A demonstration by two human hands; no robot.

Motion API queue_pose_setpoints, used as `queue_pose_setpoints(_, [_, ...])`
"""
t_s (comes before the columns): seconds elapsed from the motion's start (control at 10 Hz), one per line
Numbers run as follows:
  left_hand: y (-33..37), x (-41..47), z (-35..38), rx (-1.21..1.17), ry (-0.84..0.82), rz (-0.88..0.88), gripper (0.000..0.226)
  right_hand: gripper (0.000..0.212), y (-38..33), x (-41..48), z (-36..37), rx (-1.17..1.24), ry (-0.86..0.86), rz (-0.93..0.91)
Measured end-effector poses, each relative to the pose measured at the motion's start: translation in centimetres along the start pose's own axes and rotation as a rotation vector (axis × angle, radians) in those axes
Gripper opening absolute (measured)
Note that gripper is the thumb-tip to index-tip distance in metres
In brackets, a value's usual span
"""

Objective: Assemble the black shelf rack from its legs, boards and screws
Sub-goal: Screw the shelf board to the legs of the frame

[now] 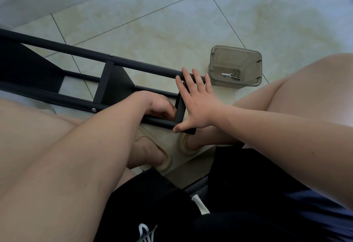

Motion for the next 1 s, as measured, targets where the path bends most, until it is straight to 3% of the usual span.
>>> queue_pose_setpoints(0.2, [-0.1,-0.2,0.2,-0.098,-0.048,0.012,0.019,0.151,0.0,0.0,0.0,0.001,0.002,-0.002])
queue_pose_setpoints(0.3, [-0.1,-0.3,0.1,-0.035,-0.011,-0.046,0.027,0.151,0.0,0.0,0.0,0.000,0.001,0.000])
queue_pose_setpoints(0.5, [0.2,-0.4,0.2,0.023,0.001,-0.010,0.012,0.151,0.0,0.0,0.0,0.009,-0.001,-0.004])
queue_pose_setpoints(0.8, [0.4,-1.1,0.2,-0.084,-0.013,0.024,0.025,0.151,0.1,0.2,0.1,0.004,0.000,-0.004])
queue_pose_setpoints(0.9, [1.1,-2.2,-0.7,0.120,0.115,-0.041,0.020,0.153,0.4,0.4,-0.2,0.023,-0.014,0.002])
queue_pose_setpoints(1.0, [1.3,-4.8,-2.0,0.498,0.198,-0.227,0.018,0.155,0.7,0.5,-0.7,0.049,-0.037,0.003])
Point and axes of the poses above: each hand's wrist, its own x-axis towards the middle knuckle, its own z-axis out of the palm, y = z × x, the point moved 4 cm from there along x, towards the middle knuckle, and after that the axes turned 5 degrees about -y, right-handed, at the moved point
